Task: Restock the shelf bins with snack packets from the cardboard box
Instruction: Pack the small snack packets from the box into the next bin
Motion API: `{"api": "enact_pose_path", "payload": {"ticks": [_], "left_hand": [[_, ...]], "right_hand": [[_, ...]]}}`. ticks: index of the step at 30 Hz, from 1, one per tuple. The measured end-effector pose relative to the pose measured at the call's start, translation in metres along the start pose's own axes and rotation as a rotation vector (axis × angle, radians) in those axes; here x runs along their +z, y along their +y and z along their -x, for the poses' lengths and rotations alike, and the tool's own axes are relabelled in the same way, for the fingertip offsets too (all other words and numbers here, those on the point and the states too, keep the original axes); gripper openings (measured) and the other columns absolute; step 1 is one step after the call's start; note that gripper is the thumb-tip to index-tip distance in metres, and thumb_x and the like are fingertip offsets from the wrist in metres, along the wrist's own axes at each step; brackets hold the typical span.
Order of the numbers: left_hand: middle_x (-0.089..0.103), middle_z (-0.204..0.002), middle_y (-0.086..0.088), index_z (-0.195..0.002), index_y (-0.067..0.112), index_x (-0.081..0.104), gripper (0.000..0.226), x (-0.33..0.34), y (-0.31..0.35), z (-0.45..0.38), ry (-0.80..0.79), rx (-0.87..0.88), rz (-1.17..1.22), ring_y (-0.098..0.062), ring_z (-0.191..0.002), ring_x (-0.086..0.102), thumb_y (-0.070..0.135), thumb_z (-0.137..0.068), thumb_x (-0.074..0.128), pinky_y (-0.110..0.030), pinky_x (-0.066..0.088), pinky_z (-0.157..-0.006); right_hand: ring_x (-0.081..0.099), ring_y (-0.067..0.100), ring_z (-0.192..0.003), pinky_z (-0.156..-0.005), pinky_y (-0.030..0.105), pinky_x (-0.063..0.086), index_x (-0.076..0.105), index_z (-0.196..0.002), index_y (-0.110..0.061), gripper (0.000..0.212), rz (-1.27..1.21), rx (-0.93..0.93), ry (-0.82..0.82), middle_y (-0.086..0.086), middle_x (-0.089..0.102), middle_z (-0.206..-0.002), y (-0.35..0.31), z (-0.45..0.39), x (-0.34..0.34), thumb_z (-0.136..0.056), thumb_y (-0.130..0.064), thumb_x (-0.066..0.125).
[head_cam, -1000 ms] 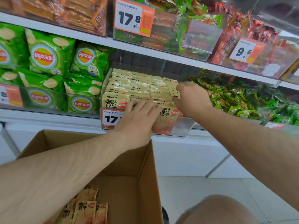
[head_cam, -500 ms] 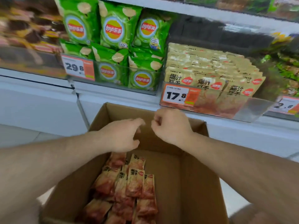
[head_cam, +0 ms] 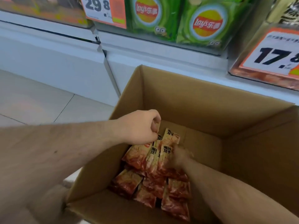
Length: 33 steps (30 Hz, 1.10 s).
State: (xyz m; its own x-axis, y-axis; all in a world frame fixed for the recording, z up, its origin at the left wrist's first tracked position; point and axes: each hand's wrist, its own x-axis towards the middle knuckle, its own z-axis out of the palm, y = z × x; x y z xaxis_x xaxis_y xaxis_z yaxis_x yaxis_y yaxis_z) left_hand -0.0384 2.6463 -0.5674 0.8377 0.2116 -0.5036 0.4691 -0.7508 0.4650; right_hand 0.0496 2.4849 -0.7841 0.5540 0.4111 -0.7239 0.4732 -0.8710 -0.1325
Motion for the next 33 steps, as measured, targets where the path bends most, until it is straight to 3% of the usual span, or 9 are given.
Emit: {"api": "enact_pose_path", "payload": {"ticks": [4, 7, 10, 15, 19, 22, 25, 29, 33], "left_hand": [[0.061, -0.106, 0.014, -0.132, 0.022, 0.048, 0.047, 0.0, -0.004, -0.001, -0.015, -0.063, 0.067, -0.002, -0.088, 0.059, 0.027, -0.09, 0.068, -0.017, 0.047, -0.075], [0.062, -0.105, 0.014, -0.132, 0.022, 0.048, 0.049, -0.001, -0.003, 0.0, -0.021, -0.093, 0.104, 0.0, -0.086, 0.058, 0.03, -0.089, 0.07, -0.013, 0.044, -0.07], [0.064, -0.109, 0.011, -0.135, 0.021, 0.045, 0.052, -0.002, 0.001, 0.004, -0.034, -0.1, 0.091, -0.002, -0.088, 0.059, 0.028, -0.09, 0.068, -0.017, 0.047, -0.073], [0.06, -0.121, 0.002, -0.142, 0.016, 0.036, 0.074, -0.002, 0.008, 0.011, -0.093, -0.213, 0.218, -0.017, -0.102, 0.065, 0.044, -0.084, 0.073, -0.037, 0.053, -0.095], [0.072, -0.093, -0.008, -0.106, 0.011, 0.061, 0.022, -0.005, 0.013, 0.019, -0.08, -0.233, 0.473, -0.02, -0.073, 0.074, 0.01, -0.087, 0.072, -0.033, 0.061, -0.063], [0.071, -0.091, -0.009, -0.103, 0.009, 0.06, 0.018, -0.011, 0.012, 0.024, 0.038, -0.224, 0.5, -0.021, -0.066, 0.073, 0.001, -0.088, 0.067, -0.031, 0.059, -0.054], [0.072, -0.092, -0.007, -0.101, 0.011, 0.061, 0.018, -0.017, 0.005, 0.024, 0.131, -0.226, 0.429, -0.022, -0.073, 0.074, 0.006, -0.085, 0.068, -0.042, 0.063, -0.068], [0.069, -0.091, 0.0, -0.097, 0.02, 0.059, 0.019, -0.025, -0.003, 0.023, 0.188, -0.226, 0.301, -0.018, -0.079, 0.07, 0.015, -0.084, 0.071, -0.04, 0.061, -0.072], [0.067, -0.092, 0.003, -0.099, 0.023, 0.057, 0.02, -0.028, -0.008, 0.021, 0.189, -0.234, 0.268, -0.015, -0.081, 0.067, 0.018, -0.085, 0.071, -0.037, 0.06, -0.074]], "right_hand": [[0.04, 0.03, -0.133, -0.107, 0.043, 0.031, 0.037, -0.142, -0.02, 0.093, 0.154, -0.034, 0.086, 0.01, 0.046, -0.142, 0.003, 0.0, 0.002, -0.069, -0.064, 0.074], [0.054, 0.025, -0.123, -0.1, 0.037, 0.04, 0.059, -0.124, -0.02, 0.049, 0.048, -0.079, 0.07, 0.005, 0.061, -0.126, 0.005, 0.002, -0.024, -0.083, -0.042, 0.073], [0.065, 0.022, -0.102, -0.082, 0.031, 0.051, 0.067, -0.113, -0.012, 0.027, -0.388, -0.152, -0.092, 0.005, 0.068, -0.108, 0.016, 0.008, -0.062, -0.087, -0.016, 0.072], [0.067, 0.017, -0.08, -0.073, 0.032, 0.052, 0.064, -0.103, -0.012, 0.021, -1.164, -0.343, -0.48, 0.005, 0.071, -0.088, 0.004, 0.058, -0.119, -0.083, -0.009, 0.071], [0.069, 0.015, -0.08, -0.073, 0.031, 0.054, 0.061, -0.103, -0.012, 0.021, -1.369, -0.465, -0.525, 0.005, 0.071, -0.091, -0.02, 0.079, -0.133, -0.083, -0.018, 0.068], [0.066, 0.016, -0.081, -0.073, 0.032, 0.047, 0.066, -0.096, -0.015, 0.027, -1.618, -0.255, -0.435, 0.004, 0.072, -0.091, -0.025, 0.074, -0.12, -0.094, -0.039, 0.054], [0.063, 0.019, -0.083, -0.069, 0.031, 0.051, 0.066, -0.11, -0.013, 0.025, -1.289, 0.072, -0.233, 0.01, 0.07, -0.106, -0.032, 0.052, -0.073, -0.098, -0.032, 0.055], [0.059, 0.021, -0.053, -0.049, 0.024, 0.048, 0.062, -0.1, -0.005, 0.019, -1.11, 0.247, -0.209, 0.01, 0.064, -0.077, -0.061, 0.036, -0.021, -0.092, -0.021, 0.067], [0.069, 0.028, -0.072, -0.068, 0.038, 0.059, 0.053, -0.105, -0.003, 0.066, -1.079, 0.292, -0.117, 0.011, 0.068, -0.091, -0.09, 0.012, 0.006, -0.062, -0.038, 0.089]]}}
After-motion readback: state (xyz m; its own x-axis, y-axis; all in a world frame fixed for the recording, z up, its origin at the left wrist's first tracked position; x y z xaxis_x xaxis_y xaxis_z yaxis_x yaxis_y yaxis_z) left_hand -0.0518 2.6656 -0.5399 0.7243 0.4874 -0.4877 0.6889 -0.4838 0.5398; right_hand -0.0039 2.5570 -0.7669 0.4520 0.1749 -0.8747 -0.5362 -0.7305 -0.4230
